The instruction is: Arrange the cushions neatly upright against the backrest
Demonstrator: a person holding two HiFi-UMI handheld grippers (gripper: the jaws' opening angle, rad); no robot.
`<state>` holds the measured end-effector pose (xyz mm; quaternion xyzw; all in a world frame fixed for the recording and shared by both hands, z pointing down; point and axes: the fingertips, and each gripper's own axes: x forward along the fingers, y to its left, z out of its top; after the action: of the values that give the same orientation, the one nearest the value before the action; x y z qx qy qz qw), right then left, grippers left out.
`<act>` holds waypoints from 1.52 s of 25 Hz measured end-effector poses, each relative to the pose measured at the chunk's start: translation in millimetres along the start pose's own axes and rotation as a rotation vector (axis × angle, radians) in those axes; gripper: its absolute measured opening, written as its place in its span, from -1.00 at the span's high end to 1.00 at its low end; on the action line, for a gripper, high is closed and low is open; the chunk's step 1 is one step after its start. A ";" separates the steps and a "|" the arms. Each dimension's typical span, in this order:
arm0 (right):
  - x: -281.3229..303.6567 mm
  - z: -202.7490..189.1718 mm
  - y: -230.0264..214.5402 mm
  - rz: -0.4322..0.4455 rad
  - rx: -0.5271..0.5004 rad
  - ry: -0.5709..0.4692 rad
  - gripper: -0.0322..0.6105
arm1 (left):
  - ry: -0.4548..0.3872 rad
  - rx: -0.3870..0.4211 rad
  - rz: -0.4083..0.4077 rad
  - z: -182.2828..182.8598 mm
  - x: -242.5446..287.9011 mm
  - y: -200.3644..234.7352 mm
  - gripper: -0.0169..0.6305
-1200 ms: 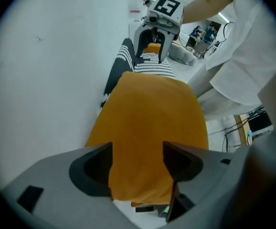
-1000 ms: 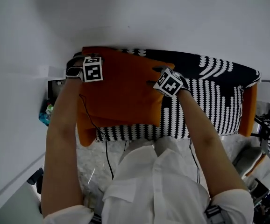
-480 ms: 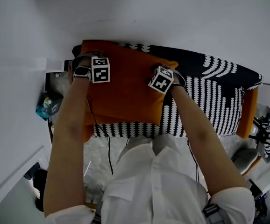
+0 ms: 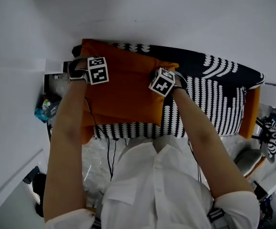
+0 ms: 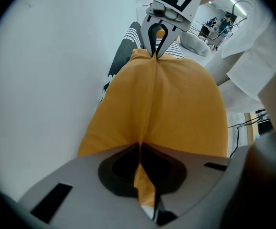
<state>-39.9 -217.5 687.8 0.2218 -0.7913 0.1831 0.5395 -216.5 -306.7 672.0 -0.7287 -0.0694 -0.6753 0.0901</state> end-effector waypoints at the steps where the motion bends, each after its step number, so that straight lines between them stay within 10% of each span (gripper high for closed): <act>1: -4.1 0.6 -0.2 -0.011 0.000 -0.007 0.86 | -0.003 -0.002 0.002 0.9 -5.0 0.0 0.88; 22: -145.7 -38.9 51.4 -0.168 -0.113 -0.132 0.86 | 0.039 0.040 0.065 71.9 -143.0 -97.4 0.88; 38: -272.5 -341.5 68.8 -0.283 -0.004 -0.048 0.86 | -0.136 0.124 -0.047 376.9 -122.0 -226.2 0.88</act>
<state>273.3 62.4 549.3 0.3345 -0.7652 0.0980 0.5413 89.8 1.0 531.9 -0.7641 -0.1341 -0.6206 0.1145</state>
